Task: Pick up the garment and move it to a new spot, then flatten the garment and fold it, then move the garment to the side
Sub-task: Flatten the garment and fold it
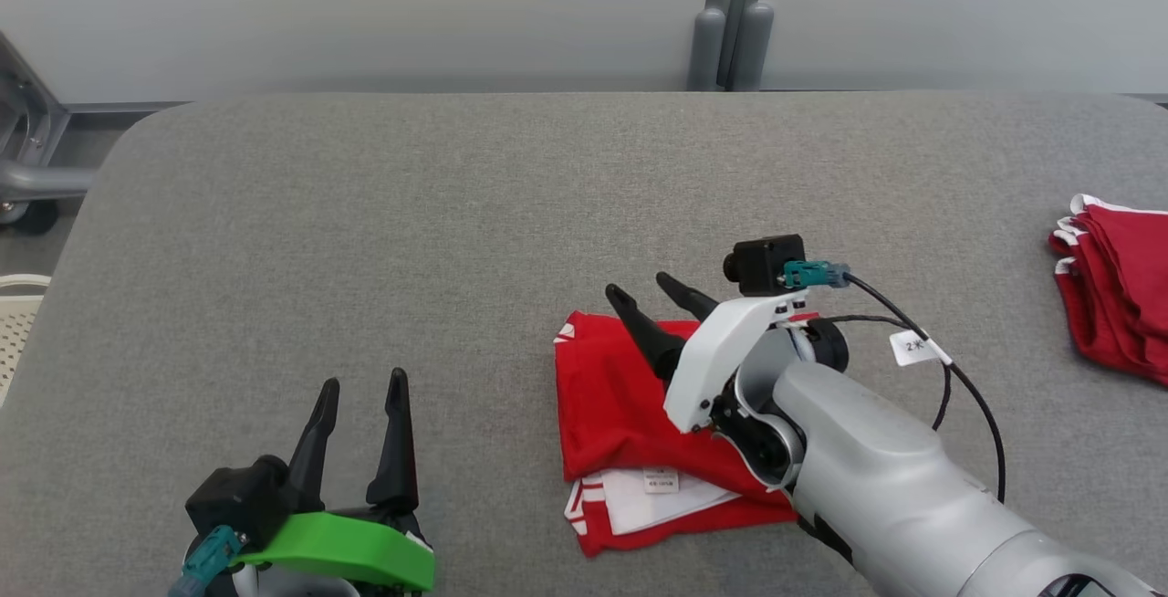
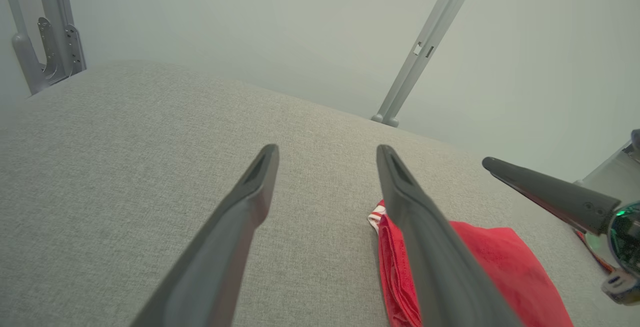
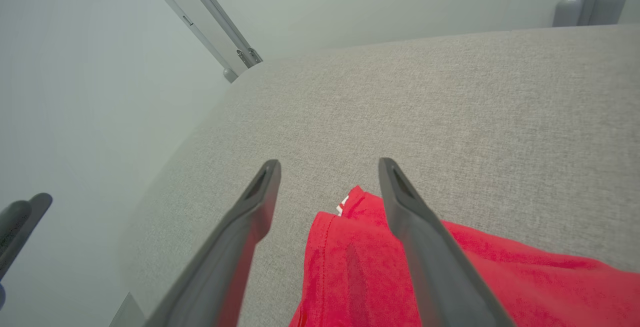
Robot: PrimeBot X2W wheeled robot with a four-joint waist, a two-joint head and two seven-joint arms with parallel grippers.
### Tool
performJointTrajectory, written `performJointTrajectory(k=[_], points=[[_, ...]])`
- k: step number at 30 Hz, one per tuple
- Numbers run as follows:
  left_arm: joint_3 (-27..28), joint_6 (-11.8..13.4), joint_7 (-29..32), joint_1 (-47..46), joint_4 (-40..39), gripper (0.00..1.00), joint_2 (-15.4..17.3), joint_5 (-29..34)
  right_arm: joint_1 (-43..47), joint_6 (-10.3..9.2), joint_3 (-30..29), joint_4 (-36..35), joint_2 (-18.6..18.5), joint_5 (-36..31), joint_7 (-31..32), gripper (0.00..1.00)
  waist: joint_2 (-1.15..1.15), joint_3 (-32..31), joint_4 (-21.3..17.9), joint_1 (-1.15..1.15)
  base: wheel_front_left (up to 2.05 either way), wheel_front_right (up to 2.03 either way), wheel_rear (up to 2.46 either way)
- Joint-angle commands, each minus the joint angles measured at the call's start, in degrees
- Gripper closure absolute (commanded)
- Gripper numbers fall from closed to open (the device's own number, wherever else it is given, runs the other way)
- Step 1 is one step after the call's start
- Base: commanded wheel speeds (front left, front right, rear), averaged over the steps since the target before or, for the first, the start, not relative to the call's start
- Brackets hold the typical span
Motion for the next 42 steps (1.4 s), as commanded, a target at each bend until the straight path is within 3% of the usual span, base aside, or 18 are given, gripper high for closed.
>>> performJointTrajectory(k=[1,12,14,15,16,17,28,42], points=[[0.1,0.3,-0.1,0.7,-0.2,0.0,0.3,0.3,-0.7,0.02,-0.3,1.1,-0.6,-1.6,-1.7,0.0,0.0,-0.1,-1.0,0.0,0.0,0.0,0.0],[-0.4,0.5,-0.2,1.3,-0.7,0.0,-0.2,0.7,2.0,0.02,-1.9,1.4,-5.4,-7.6,-7.6,0.03,0.0,0.0,-3.9,0.0,0.0,0.0,0.0],[-0.5,0.5,-0.2,1.1,-0.8,0.0,-0.2,0.6,3.4,0.02,-1.6,0.7,-6.0,-9.1,-8.1,0.6,0.0,0.1,-4.1,0.0,0.0,0.0,0.0],[-0.5,0.4,-0.2,1.0,-0.8,0.0,-0.1,0.6,4.0,0.02,-1.5,0.4,-6.2,-9.7,-8.2,0.8,0.0,0.2,-4.1,0.0,0.0,0.0,0.0],[-0.6,0.4,-0.1,0.9,-0.8,0.0,-0.1,0.6,4.6,0.02,-1.6,0.1,-6.3,-10.2,-8.3,0.96,0.0,0.3,-4.1,0.0,0.0,0.0,0.0],[-0.6,0.3,-0.1,0.7,-0.8,0.0,0.0,0.6,5.1,0.02,-1.6,0.0,-6.5,-10.9,-8.4,1.0,0.0,0.4,-4.0,0.0,0.0,0.0,0.0],[-0.9,0.4,0.1,-0.4,-0.5,0.0,0.2,0.9,9.0,0.02,0.1,2.0,-5.2,-16.8,-8.6,1.0,0.0,1.0,-0.4,0.0,0.0,0.0,0.0],[-1.0,0.9,0.4,-0.9,-0.7,0.0,0.5,0.7,10.3,0.02,3.9,6.8,-1.5,-17.1,-8.6,1.0,0.0,1.9,4.3,0.0,0.0,0.0,0.0]])
